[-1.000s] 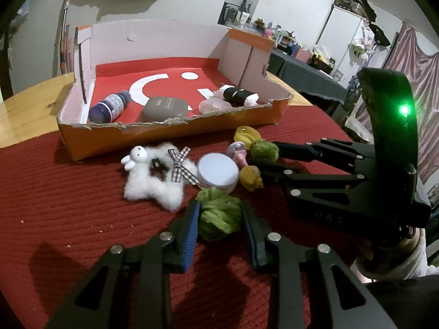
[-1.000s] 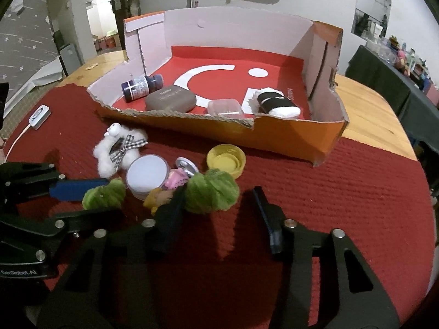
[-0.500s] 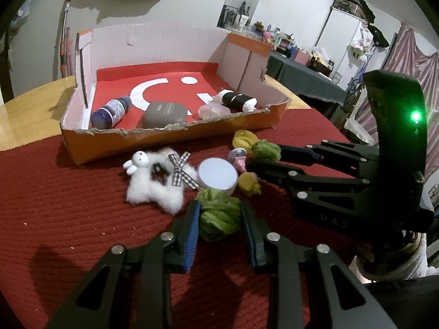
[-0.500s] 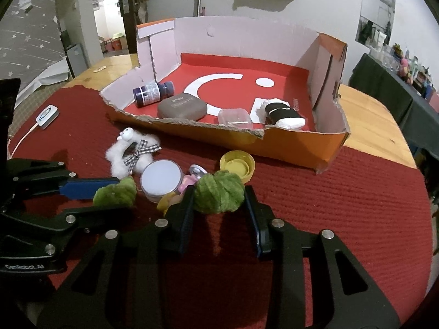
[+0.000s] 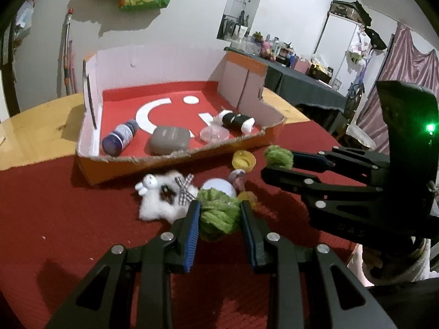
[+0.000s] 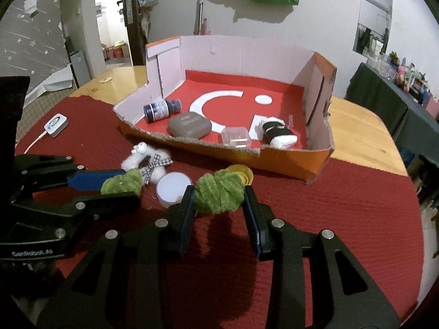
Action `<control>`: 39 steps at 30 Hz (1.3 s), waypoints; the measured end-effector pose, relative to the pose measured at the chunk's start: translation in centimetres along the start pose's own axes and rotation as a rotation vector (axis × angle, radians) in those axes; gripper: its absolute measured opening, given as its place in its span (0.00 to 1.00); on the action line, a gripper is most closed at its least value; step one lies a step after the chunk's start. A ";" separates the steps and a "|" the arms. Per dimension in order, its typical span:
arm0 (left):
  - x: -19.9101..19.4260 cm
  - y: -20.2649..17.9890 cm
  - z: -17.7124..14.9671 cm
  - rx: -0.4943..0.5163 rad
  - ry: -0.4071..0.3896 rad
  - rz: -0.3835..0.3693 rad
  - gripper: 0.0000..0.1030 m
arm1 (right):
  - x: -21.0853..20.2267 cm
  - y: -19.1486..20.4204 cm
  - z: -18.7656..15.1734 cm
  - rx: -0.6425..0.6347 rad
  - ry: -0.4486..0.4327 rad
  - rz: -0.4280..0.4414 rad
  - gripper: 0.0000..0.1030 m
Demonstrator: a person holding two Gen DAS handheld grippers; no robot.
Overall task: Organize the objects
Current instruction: 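Grasp a green fuzzy ball with the left tool while the right tool grasps another, then carry both green fuzzy balls into the cardboard box with both tools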
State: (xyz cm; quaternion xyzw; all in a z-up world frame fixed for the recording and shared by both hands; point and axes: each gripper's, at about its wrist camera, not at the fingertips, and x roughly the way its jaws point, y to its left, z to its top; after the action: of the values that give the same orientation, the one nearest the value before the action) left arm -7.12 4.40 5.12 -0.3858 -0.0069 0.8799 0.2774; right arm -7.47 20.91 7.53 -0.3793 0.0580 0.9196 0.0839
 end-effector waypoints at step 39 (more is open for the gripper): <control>0.3 2.4 7.2 0.021 -0.042 -0.007 0.29 | 0.2 -1.3 6.4 -0.038 -0.052 0.034 0.31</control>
State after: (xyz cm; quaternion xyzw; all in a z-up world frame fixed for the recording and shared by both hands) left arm -13.38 3.92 9.44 -0.3643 -0.0050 0.8868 0.2843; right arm -11.75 23.34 11.81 -0.3559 0.0447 0.9314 0.0623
